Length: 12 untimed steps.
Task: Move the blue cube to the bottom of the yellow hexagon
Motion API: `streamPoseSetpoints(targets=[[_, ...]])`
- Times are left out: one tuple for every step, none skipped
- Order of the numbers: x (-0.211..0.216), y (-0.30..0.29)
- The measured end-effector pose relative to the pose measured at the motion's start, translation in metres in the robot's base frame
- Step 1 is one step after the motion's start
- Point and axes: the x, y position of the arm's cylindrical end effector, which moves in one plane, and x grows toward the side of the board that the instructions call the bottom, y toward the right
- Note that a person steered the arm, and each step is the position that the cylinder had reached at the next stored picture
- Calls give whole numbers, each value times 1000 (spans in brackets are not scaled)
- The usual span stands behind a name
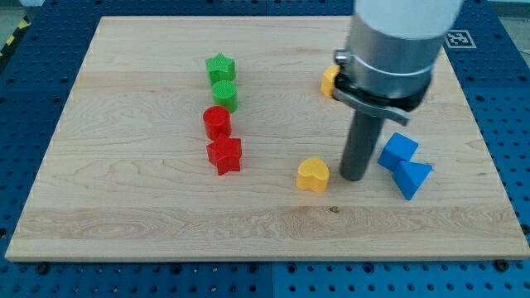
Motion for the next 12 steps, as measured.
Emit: streamPoseSetpoints(targets=[[0,45],[0,93],[0,112],[0,105],[-8,84],[-30,71],[-49,60],[-64,42],[-76,27],[-81,26],[-71,26],[-60,22]])
